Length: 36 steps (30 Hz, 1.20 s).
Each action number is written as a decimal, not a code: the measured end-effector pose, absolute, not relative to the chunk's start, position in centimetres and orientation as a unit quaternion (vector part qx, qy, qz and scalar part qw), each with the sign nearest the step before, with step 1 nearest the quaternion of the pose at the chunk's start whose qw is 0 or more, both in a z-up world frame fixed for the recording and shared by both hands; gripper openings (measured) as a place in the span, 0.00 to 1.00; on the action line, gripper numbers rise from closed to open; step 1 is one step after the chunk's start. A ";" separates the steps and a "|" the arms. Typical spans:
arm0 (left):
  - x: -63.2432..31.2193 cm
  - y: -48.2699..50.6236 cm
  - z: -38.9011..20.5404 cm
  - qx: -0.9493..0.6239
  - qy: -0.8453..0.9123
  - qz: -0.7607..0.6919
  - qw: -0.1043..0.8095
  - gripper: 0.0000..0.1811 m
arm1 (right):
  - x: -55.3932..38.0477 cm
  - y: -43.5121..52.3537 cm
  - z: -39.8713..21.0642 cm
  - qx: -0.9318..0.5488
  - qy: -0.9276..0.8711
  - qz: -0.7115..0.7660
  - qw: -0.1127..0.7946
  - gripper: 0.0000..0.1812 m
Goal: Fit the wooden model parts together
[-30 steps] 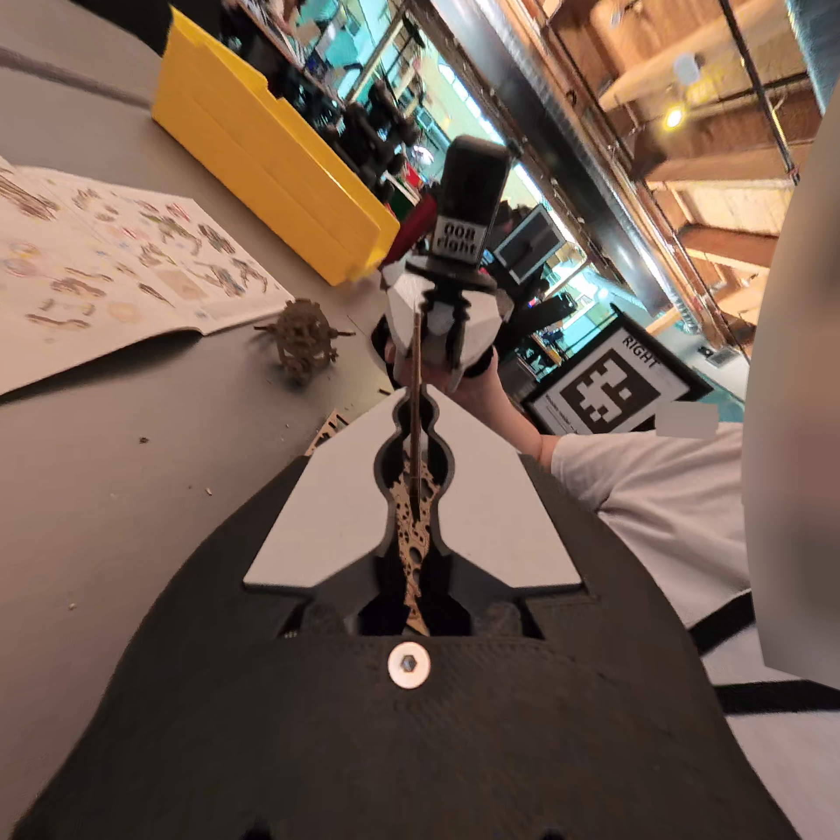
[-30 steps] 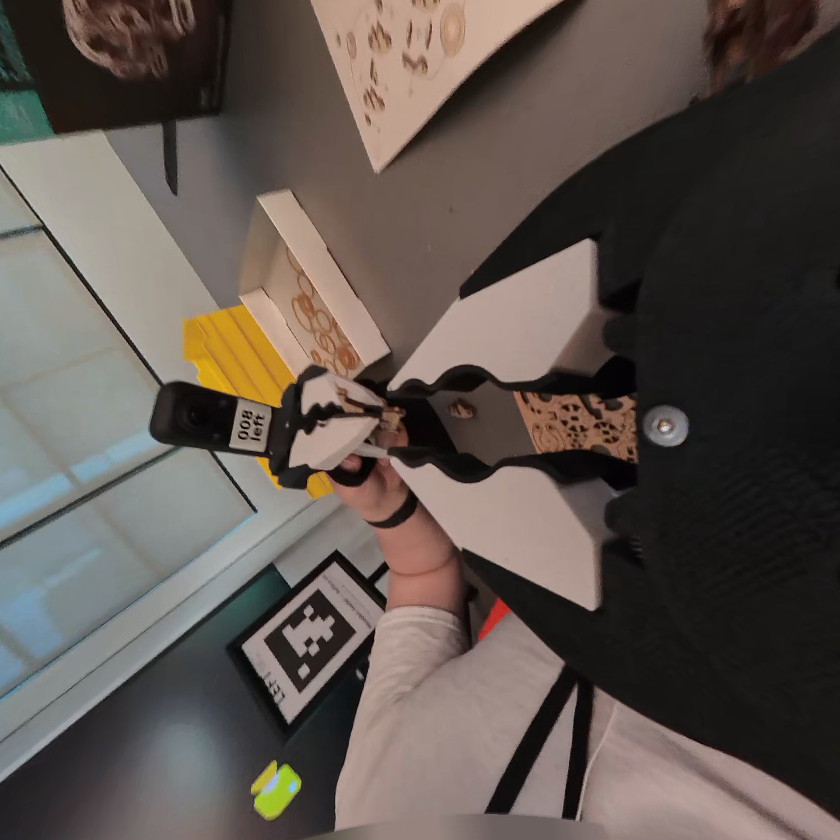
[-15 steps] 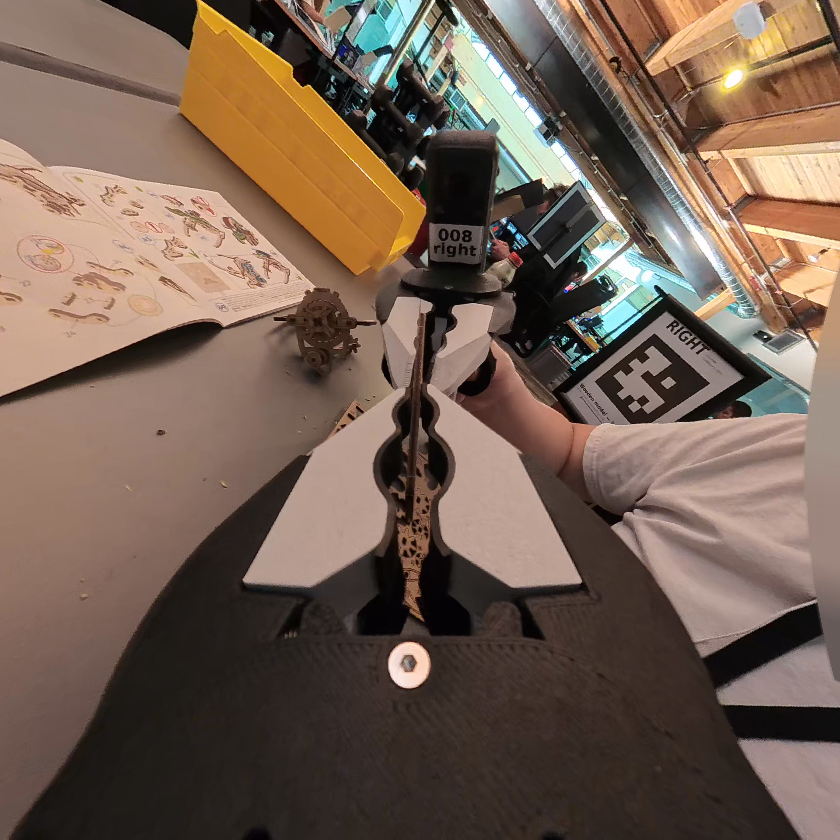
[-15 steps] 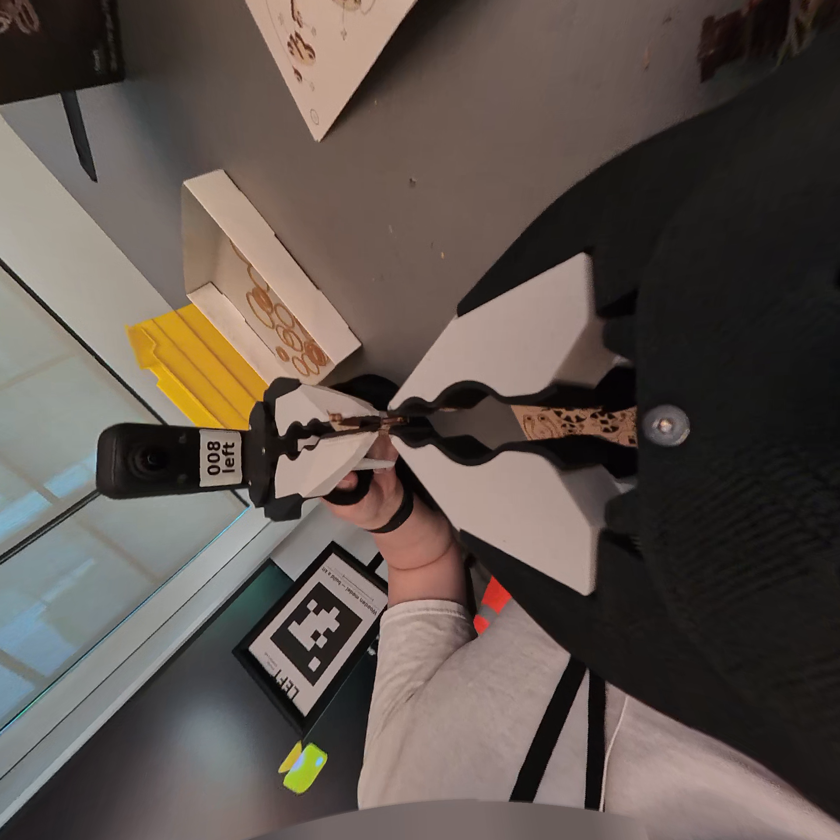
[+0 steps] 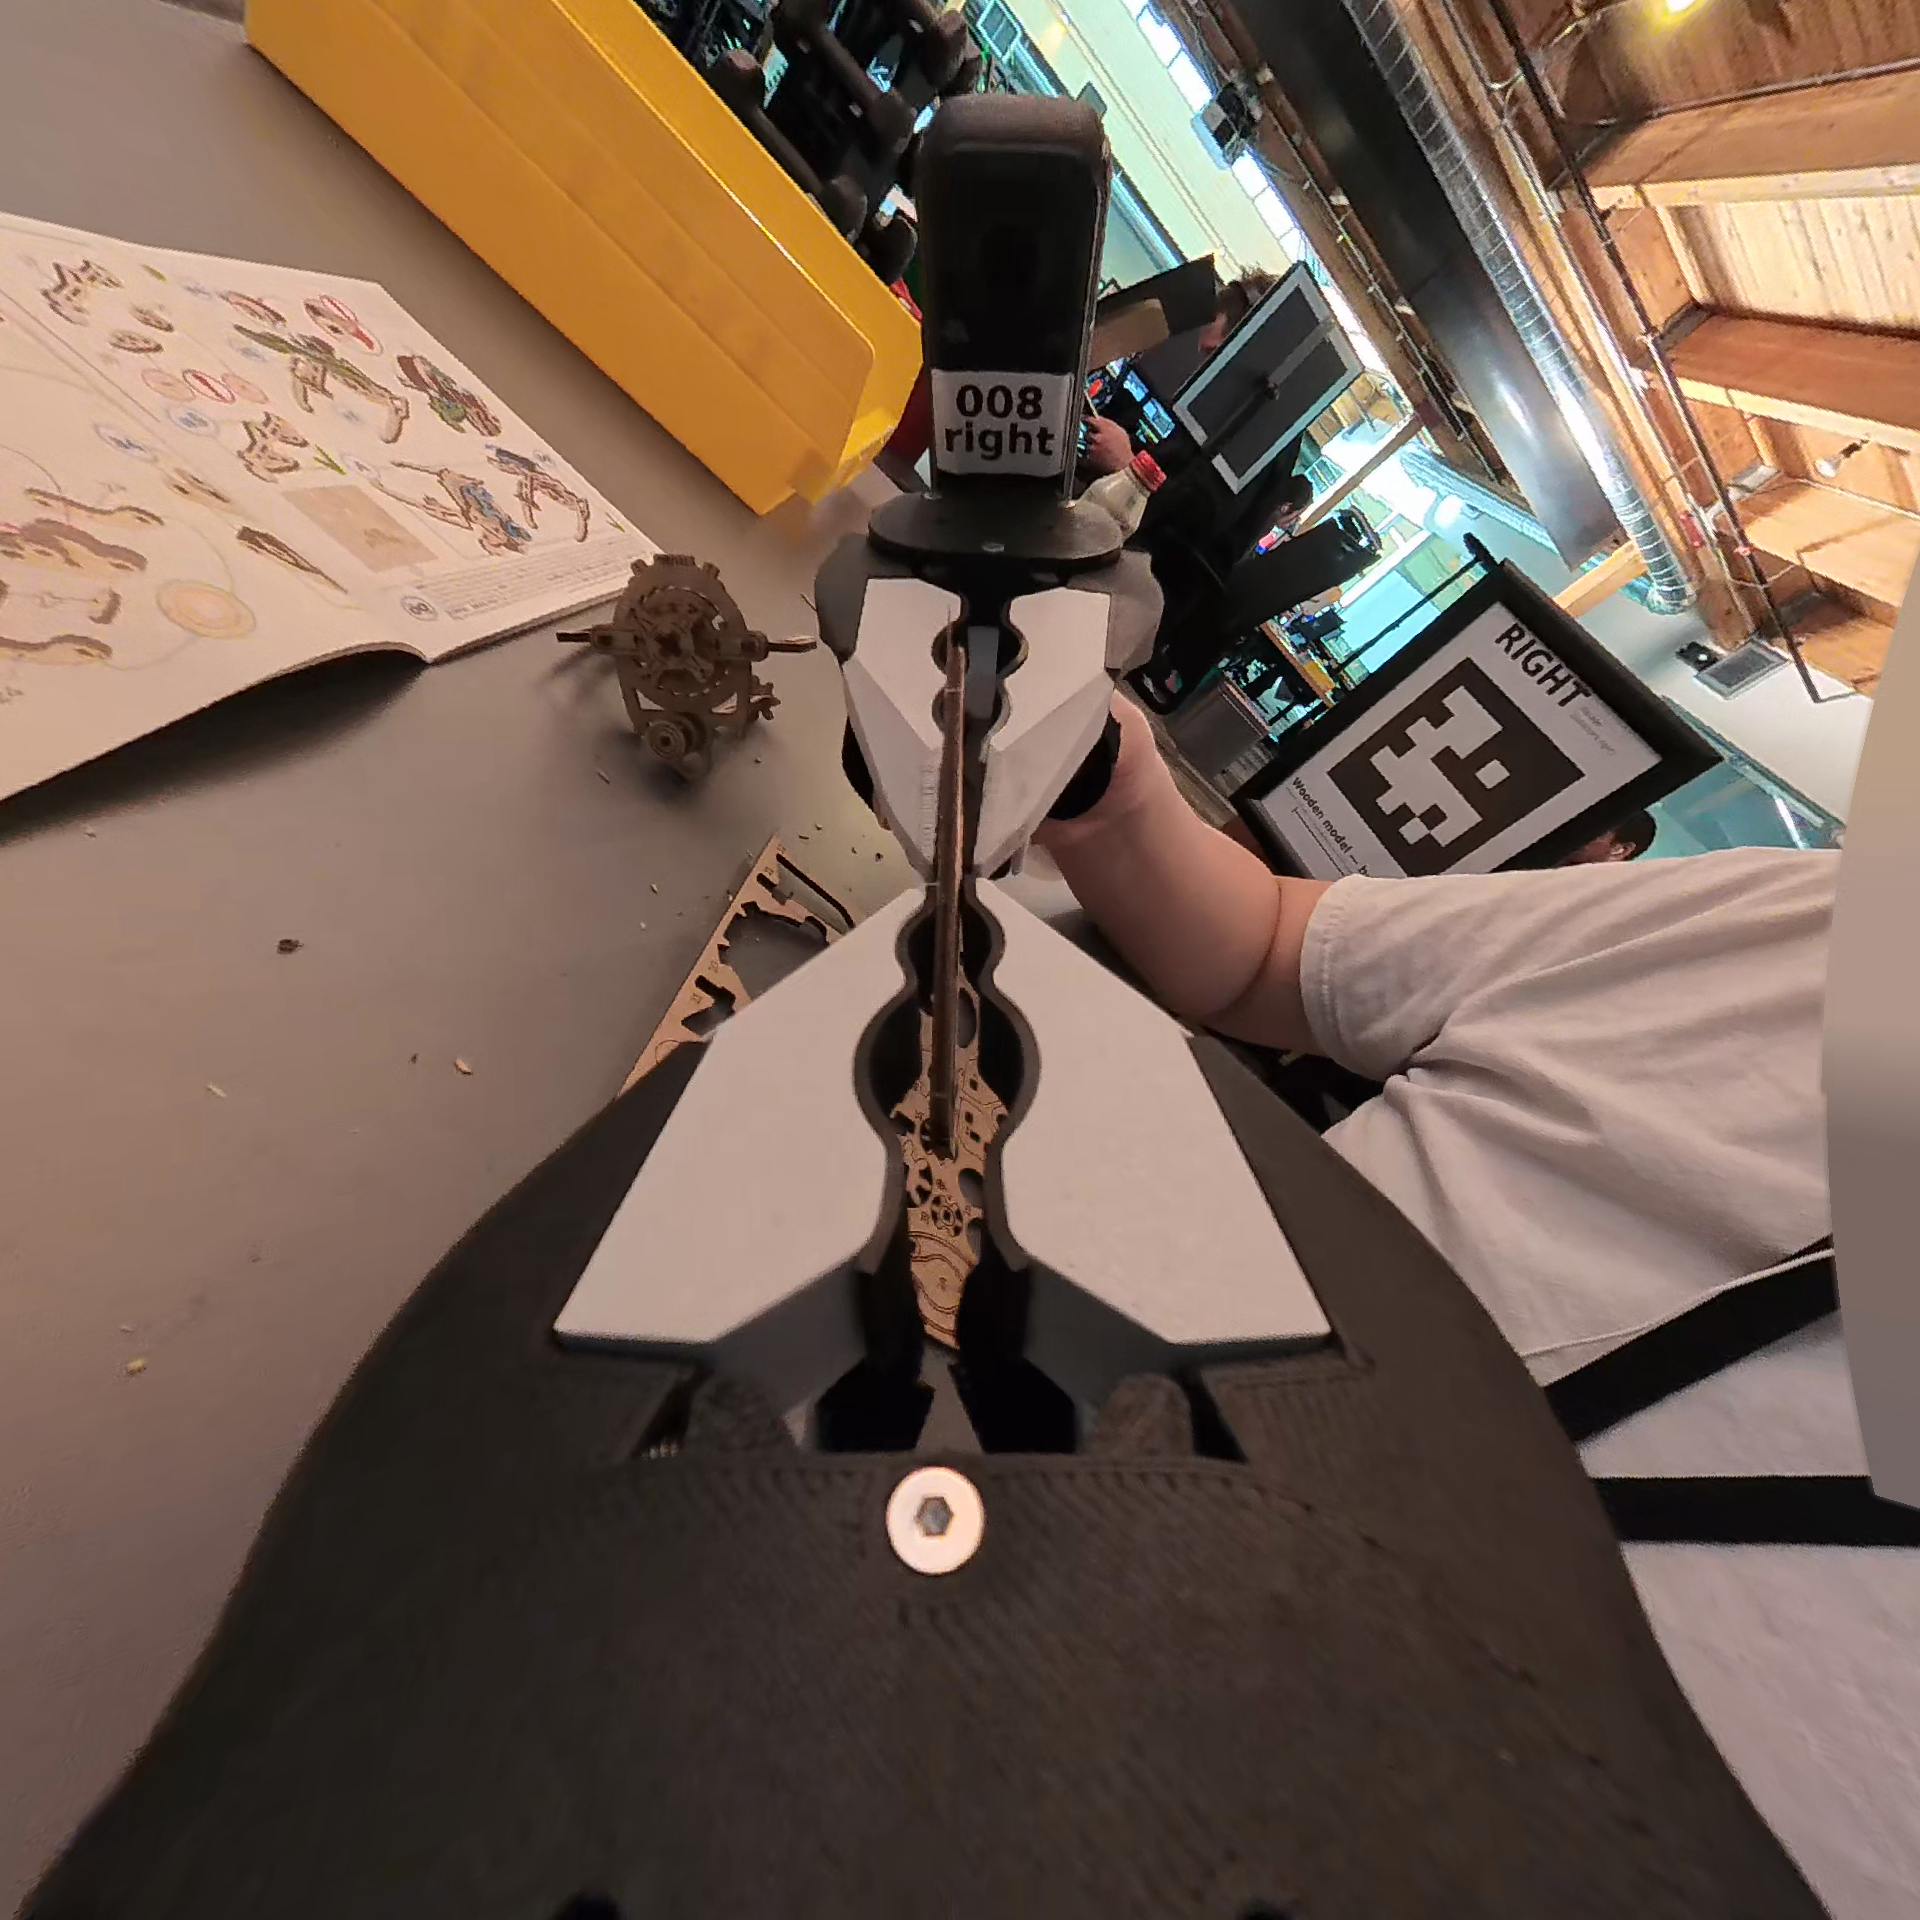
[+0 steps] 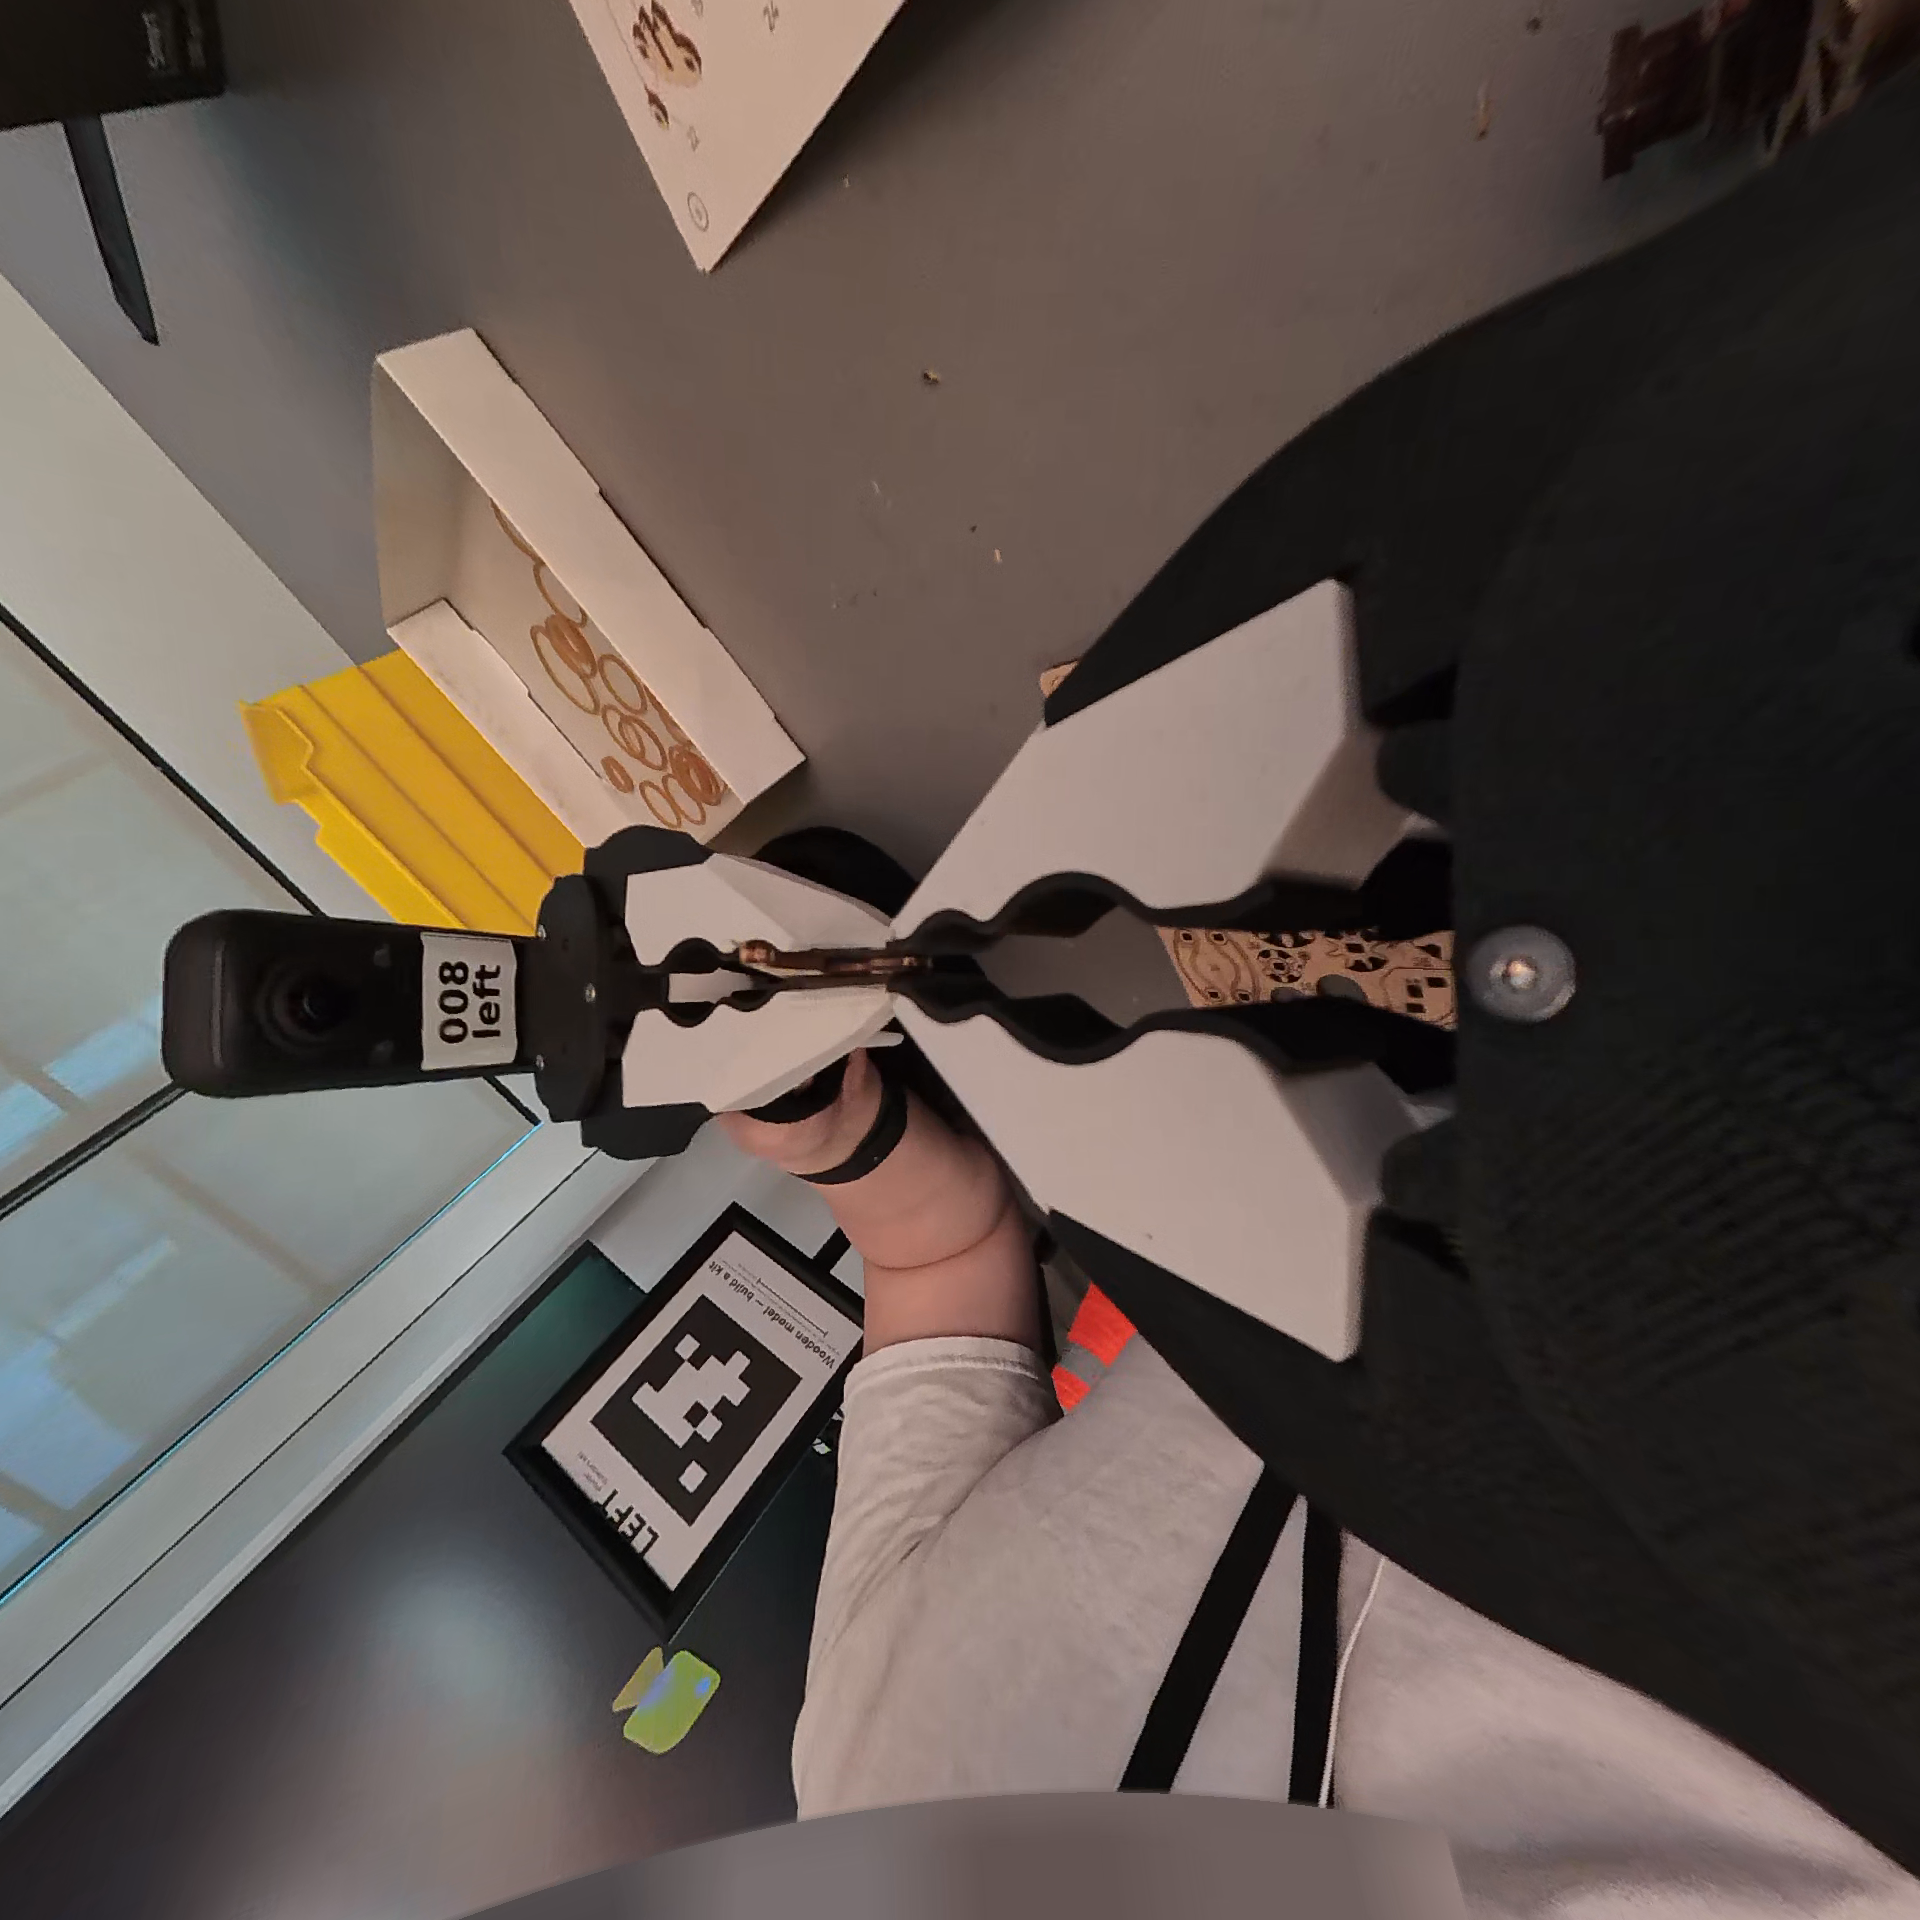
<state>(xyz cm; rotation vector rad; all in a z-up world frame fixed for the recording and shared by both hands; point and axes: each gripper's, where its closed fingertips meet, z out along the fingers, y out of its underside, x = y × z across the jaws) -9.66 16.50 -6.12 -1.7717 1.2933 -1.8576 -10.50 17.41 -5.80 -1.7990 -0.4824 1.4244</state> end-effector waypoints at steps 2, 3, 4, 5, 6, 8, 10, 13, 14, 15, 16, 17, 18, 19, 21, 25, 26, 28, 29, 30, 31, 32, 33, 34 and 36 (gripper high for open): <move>-9.7 16.6 -6.1 -0.612 0.445 -0.639 0.136 0.00 | -10.4 17.5 -5.8 -0.707 -0.187 0.562 0.387 0.01; -9.7 16.5 -6.2 -0.612 0.447 -0.638 0.135 0.00 | -10.3 17.4 -5.8 -0.707 -0.187 0.563 0.386 0.01; -9.7 16.6 -6.1 -0.612 0.447 -0.637 0.137 0.00 | -10.3 17.5 -5.7 -0.707 -0.185 0.563 0.386 0.00; -9.7 16.6 -6.1 -0.612 0.448 -0.636 0.139 0.00 | -10.3 17.5 -5.7 -0.707 -0.185 0.563 0.386 0.00; -9.7 16.6 -6.2 -0.612 0.451 -0.634 0.140 0.00 | -10.3 17.4 -5.8 -0.708 -0.186 0.562 0.384 0.01; -9.7 16.6 -6.3 -0.614 0.453 -0.631 0.141 0.00 | -10.3 17.5 -5.9 -0.710 -0.184 0.560 0.384 0.01; -9.7 16.6 -6.2 -0.614 0.452 -0.632 0.140 0.00 | -10.3 17.5 -5.9 -0.711 -0.179 0.561 0.384 0.01; -9.7 16.6 -6.4 -0.616 0.458 -0.624 0.145 0.00 | -10.3 17.5 -6.1 -0.713 -0.171 0.569 0.373 0.01; -9.7 16.5 -6.4 -0.616 0.459 -0.623 0.145 0.00 | -10.3 17.5 -6.1 -0.711 -0.168 0.573 0.371 0.01; -9.7 16.5 -6.4 -0.616 0.459 -0.624 0.144 0.00 | -10.3 17.5 -6.0 -0.710 -0.166 0.576 0.369 0.01; -9.7 16.5 -6.4 -0.615 0.459 -0.625 0.143 0.00 | -10.3 17.5 -6.1 -0.711 -0.165 0.577 0.367 0.01; -9.7 16.5 -6.5 -0.616 0.459 -0.624 0.142 0.00 | -10.3 17.5 -6.2 -0.713 -0.165 0.575 0.365 0.01; -9.7 16.4 -6.5 -0.616 0.460 -0.623 0.141 0.00 | -10.3 17.4 -6.2 -0.713 -0.167 0.574 0.366 0.01; -9.7 16.4 -6.5 -0.615 0.460 -0.624 0.141 0.00 | -10.3 17.4 -6.1 -0.713 -0.169 0.573 0.367 0.01; -9.7 16.4 -6.5 -0.616 0.463 -0.622 0.140 0.00 | -10.3 17.4 -6.3 -0.718 -0.169 0.569 0.363 0.01; -9.6 16.0 -7.6 -0.626 0.469 -0.612 0.116 0.02 | -10.0 17.4 -6.6 -0.734 -0.177 0.543 0.368 0.00; -9.6 15.7 -7.6 -0.626 0.466 -0.617 0.101 0.02 | -10.0 17.3 -6.5 -0.732 -0.180 0.544 0.368 0.01; -9.5 15.6 -7.7 -0.625 0.464 -0.621 0.098 0.00 | -10.0 17.3 -6.7 -0.734 -0.178 0.544 0.365 0.01; -9.5 15.6 -7.8 -0.626 0.470 -0.614 0.099 0.00 | -10.0 17.2 -6.8 -0.737 -0.180 0.542 0.362 0.01; -9.5 15.6 -7.9 -0.629 0.474 -0.607 0.103 0.00 | -10.0 17.3 -6.9 -0.739 -0.181 0.537 0.364 0.01; -9.6 15.6 -8.1 -0.633 0.477 -0.600 0.107 0.00 | -10.0 17.3 -7.1 -0.743 -0.184 0.530 0.366 0.01; -9.6 15.7 -8.3 -0.638 0.480 -0.593 0.107 0.00 | -10.0 17.3 -7.4 -0.749 -0.191 0.519 0.365 0.01; -9.6 15.7 -8.5 -0.644 0.479 -0.587 0.106 0.00 | -10.0 17.5 -7.7 -0.756 -0.196 0.504 0.369 0.01; -9.6 15.8 -8.6 -0.649 0.475 -0.585 0.107 0.00 | -10.0 17.5 -7.8 -0.760 -0.200 0.491 0.375 0.02; -9.6 15.8 -8.8 -0.656 0.471 -0.581 0.104 0.00 | -9.9 17.6 -8.0 -0.767 -0.208 0.474 0.379 0.02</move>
